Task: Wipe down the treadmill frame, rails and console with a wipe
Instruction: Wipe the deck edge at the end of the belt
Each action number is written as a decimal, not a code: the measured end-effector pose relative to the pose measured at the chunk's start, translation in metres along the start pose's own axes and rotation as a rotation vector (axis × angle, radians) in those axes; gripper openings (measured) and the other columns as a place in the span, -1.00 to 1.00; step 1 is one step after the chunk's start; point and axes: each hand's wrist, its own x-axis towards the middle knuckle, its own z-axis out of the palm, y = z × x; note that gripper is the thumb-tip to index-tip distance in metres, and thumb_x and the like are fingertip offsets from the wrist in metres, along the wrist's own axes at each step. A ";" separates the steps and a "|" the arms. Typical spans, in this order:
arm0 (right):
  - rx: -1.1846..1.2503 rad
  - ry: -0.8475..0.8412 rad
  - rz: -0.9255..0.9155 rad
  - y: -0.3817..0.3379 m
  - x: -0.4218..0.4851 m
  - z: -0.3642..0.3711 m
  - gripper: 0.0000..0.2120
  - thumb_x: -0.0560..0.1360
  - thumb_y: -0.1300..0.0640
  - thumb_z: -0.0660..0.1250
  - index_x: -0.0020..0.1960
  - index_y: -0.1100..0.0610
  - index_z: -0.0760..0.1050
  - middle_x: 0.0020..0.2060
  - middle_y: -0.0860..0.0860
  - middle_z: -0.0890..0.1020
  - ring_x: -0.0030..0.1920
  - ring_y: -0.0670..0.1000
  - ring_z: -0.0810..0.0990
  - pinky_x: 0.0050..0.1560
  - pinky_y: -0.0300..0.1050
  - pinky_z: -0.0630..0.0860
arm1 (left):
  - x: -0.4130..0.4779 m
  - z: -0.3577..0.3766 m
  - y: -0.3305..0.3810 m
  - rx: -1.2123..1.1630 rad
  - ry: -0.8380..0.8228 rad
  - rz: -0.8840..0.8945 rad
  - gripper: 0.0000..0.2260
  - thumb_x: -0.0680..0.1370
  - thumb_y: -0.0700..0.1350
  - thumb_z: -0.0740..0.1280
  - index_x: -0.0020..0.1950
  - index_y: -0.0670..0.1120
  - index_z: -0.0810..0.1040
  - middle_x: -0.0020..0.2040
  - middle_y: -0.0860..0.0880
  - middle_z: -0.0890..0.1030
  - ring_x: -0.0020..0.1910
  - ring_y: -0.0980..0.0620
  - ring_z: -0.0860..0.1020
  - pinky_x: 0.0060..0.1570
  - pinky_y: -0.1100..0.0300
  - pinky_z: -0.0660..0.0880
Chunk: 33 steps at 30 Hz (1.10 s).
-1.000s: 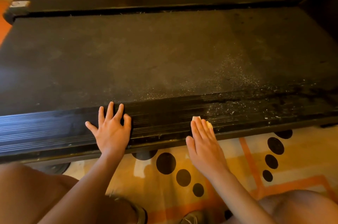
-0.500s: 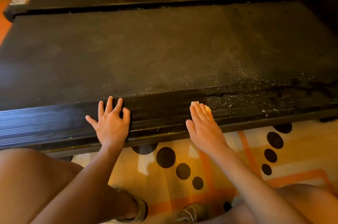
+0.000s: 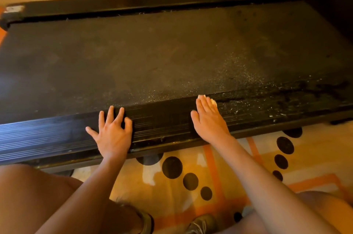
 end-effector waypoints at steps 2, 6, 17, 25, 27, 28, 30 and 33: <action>-0.005 0.042 -0.060 0.006 -0.043 0.012 -0.42 0.72 -0.14 -0.21 0.66 0.07 -0.20 0.65 -0.02 -0.18 0.63 -0.03 -0.26 0.62 -0.03 -0.24 | 0.000 0.001 0.000 0.008 0.005 -0.006 -0.56 0.70 0.16 0.05 0.58 0.16 0.30 0.62 0.01 0.23 0.63 -0.09 0.04 0.48 -0.44 -0.18; -0.043 0.042 -0.077 0.017 -0.076 0.022 -0.41 0.69 -0.17 -0.25 0.66 0.03 -0.18 0.65 -0.07 -0.18 0.62 -0.10 -0.30 0.63 -0.04 -0.22 | 0.001 0.002 -0.001 0.009 0.013 0.000 -0.57 0.70 0.16 0.06 0.57 0.16 0.31 0.62 0.01 0.23 0.63 -0.09 0.04 0.48 -0.43 -0.18; 0.022 0.009 -0.025 0.011 -0.010 -0.001 -0.42 0.74 -0.11 -0.15 0.67 0.10 -0.19 0.66 0.02 -0.16 0.64 -0.01 -0.25 0.61 -0.02 -0.27 | 0.000 -0.001 0.001 0.004 0.010 0.004 -0.57 0.70 0.14 0.08 0.57 0.14 0.32 0.62 -0.01 0.24 0.63 -0.10 0.06 0.48 -0.44 -0.17; -0.058 0.042 -0.038 0.022 -0.028 0.009 -0.42 0.73 -0.12 -0.16 0.66 0.09 -0.20 0.66 0.01 -0.17 0.63 -0.01 -0.26 0.61 -0.02 -0.28 | 0.001 0.001 0.000 0.014 0.015 0.003 -0.57 0.69 0.15 0.08 0.57 0.13 0.34 0.61 -0.01 0.25 0.63 -0.10 0.06 0.47 -0.45 -0.16; -0.035 0.018 -0.005 0.018 0.006 -0.003 -0.41 0.74 -0.11 -0.14 0.67 0.12 -0.18 0.66 0.04 -0.16 0.64 0.02 -0.23 0.61 -0.01 -0.28 | 0.001 0.001 0.000 0.022 0.015 0.004 -0.56 0.70 0.15 0.07 0.57 0.13 0.33 0.61 -0.01 0.25 0.63 -0.11 0.07 0.47 -0.45 -0.15; -0.030 0.006 0.008 0.017 0.018 -0.008 -0.40 0.74 -0.10 -0.14 0.67 0.13 -0.17 0.67 0.05 -0.15 0.65 0.03 -0.23 0.61 0.00 -0.27 | 0.001 0.001 0.000 0.024 0.015 0.005 -0.56 0.70 0.15 0.07 0.57 0.13 0.33 0.61 -0.01 0.25 0.63 -0.11 0.07 0.47 -0.45 -0.14; -0.020 -0.003 0.016 0.016 0.025 -0.010 -0.40 0.74 -0.10 -0.13 0.67 0.14 -0.17 0.67 0.06 -0.15 0.65 0.04 -0.22 0.61 0.01 -0.25 | 0.001 0.001 0.000 0.017 0.017 0.006 -0.56 0.70 0.16 0.07 0.57 0.13 0.33 0.61 -0.01 0.25 0.63 -0.11 0.07 0.48 -0.46 -0.15; 0.019 0.011 -0.025 0.019 -0.012 -0.003 -0.40 0.74 -0.11 -0.12 0.67 0.11 -0.19 0.66 0.03 -0.18 0.64 0.00 -0.26 0.60 -0.03 -0.27 | 0.000 0.000 0.000 0.005 0.012 0.001 -0.56 0.70 0.15 0.07 0.57 0.13 0.33 0.62 -0.01 0.25 0.63 -0.10 0.06 0.48 -0.45 -0.15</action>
